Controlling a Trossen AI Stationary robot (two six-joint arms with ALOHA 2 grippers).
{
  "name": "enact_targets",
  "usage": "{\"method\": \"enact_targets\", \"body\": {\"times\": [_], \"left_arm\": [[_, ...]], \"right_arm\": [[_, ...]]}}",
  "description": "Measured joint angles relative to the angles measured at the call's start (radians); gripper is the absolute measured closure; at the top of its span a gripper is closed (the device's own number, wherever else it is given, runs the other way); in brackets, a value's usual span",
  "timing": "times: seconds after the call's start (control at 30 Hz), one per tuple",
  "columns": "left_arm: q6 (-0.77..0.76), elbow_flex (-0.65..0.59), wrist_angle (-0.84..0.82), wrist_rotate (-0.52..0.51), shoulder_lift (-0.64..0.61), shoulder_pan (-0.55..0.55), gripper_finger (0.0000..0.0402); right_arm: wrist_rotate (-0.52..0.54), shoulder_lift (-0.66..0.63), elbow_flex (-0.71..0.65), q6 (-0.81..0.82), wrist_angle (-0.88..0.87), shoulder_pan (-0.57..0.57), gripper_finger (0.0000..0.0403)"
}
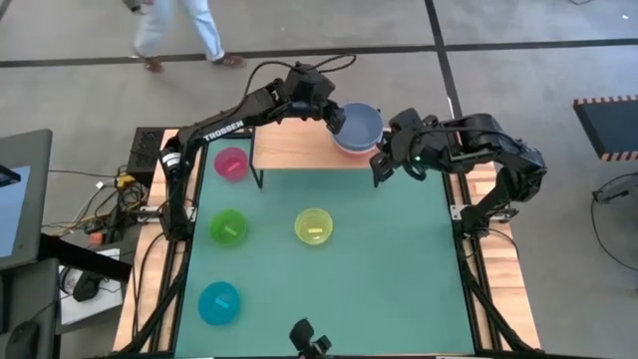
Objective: Place and stack bowls onto a shelf
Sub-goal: Put the yellow bowl on the shelf
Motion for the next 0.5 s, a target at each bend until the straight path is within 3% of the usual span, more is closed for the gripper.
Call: {"method": "enact_targets", "body": {"times": [0.2,0.37,0.5], "left_arm": [[-0.044,0.0,-0.036,0.018,-0.1,-0.006,0.0185],[-0.005,-0.014,-0.218,-0.092,-0.204,-0.044,0.0183],[-0.008,-0.135,-0.255,-0.178,-0.331,-0.091,0.0194]], "right_arm": [[-0.004,-0.001,-0.072,0.004,-0.001,-0.003,0.0253],[-0.202,-0.005,-0.219,-0.025,0.061,-0.048,0.0253],[-0.315,-0.002,-0.377,-0.067,0.25,-0.054,0.0253]]}}
